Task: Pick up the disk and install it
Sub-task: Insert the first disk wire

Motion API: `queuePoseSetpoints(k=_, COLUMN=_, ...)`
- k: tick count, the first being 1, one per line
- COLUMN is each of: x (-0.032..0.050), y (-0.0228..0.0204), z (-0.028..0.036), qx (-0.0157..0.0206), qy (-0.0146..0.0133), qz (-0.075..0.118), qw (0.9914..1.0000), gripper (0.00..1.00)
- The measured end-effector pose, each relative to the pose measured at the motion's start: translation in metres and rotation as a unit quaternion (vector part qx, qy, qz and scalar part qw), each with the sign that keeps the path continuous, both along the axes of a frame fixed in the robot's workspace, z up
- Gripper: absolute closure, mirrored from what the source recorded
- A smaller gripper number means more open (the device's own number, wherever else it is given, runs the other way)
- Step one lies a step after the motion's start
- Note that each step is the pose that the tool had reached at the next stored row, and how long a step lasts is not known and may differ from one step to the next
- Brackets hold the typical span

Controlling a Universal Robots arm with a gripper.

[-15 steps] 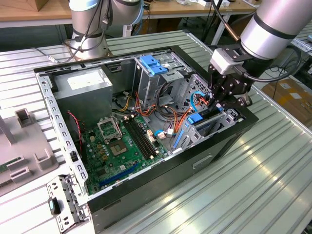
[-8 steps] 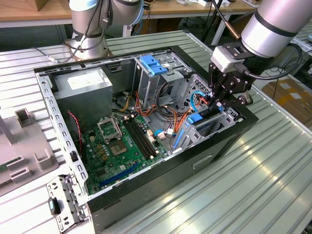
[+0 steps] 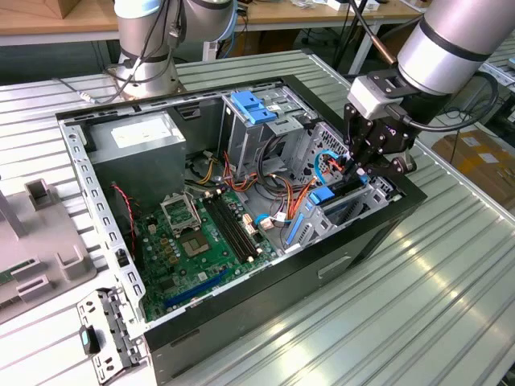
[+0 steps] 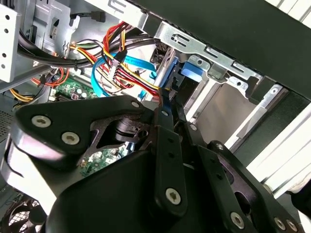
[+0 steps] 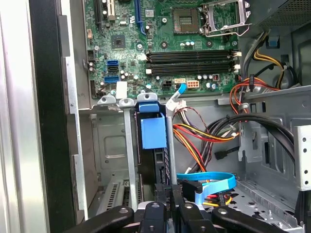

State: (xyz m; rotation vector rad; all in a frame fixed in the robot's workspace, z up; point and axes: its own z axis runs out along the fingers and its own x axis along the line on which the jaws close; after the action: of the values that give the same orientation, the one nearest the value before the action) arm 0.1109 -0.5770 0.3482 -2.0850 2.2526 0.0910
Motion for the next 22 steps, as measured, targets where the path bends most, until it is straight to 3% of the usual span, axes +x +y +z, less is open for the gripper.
queuePoseSetpoints(k=7, x=0.0004, y=-0.0024, z=0.0, qx=-0.0001, qy=0.0, qz=0.002, qw=1.0, gripper=0.84)
queuePoseSetpoints(k=18, x=-0.0007, y=-0.0023, z=-0.002, qx=0.0002, qy=0.0, qz=0.002, qw=1.0, gripper=0.84)
queuePoseSetpoints(k=22, x=-0.0007, y=-0.0023, z=-0.0036, qx=0.0001, qy=0.0, qz=0.012, qw=0.99992, gripper=0.84)
